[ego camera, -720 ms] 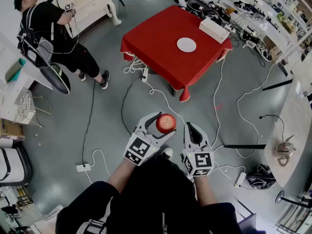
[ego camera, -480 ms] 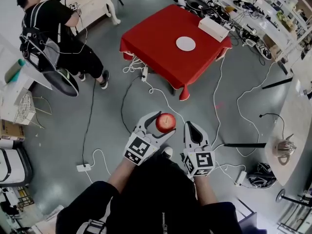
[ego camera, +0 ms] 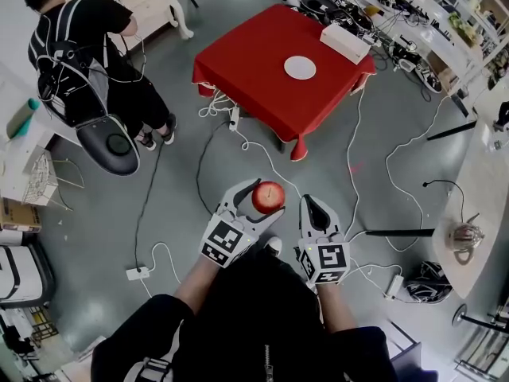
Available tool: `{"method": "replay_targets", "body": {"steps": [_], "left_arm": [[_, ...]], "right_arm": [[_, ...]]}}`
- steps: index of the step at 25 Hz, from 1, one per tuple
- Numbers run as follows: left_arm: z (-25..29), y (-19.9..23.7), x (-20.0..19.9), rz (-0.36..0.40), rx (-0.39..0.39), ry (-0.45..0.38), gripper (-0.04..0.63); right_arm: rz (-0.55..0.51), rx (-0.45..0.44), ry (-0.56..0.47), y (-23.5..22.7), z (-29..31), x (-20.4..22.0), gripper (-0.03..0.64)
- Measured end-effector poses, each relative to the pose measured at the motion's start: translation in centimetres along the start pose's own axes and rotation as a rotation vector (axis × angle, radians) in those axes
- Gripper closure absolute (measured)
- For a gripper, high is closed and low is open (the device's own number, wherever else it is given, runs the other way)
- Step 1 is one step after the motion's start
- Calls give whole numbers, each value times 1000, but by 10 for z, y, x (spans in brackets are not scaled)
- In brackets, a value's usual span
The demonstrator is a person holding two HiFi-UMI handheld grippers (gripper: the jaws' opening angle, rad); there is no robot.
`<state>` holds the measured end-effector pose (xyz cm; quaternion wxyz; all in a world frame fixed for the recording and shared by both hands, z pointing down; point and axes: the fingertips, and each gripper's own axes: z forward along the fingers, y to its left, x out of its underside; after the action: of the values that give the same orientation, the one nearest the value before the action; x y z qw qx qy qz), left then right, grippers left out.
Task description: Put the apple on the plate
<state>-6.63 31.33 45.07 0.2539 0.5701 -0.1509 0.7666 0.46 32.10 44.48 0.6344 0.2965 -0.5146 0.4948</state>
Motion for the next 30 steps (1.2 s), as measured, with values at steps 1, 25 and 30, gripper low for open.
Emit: {"method": "replay_targets", "body": {"steps": [1,25,30], "left_arm": [[0,0,0,0,0,0,244],[5,0,5,-12,5,14,244],[4,1,7,-13,6,13,244]], "right_arm": [[1,-1,-1,0,0,0,607],[7,-5,28,0,2,8,606],[7,-9,29,2,3,8,606]]}}
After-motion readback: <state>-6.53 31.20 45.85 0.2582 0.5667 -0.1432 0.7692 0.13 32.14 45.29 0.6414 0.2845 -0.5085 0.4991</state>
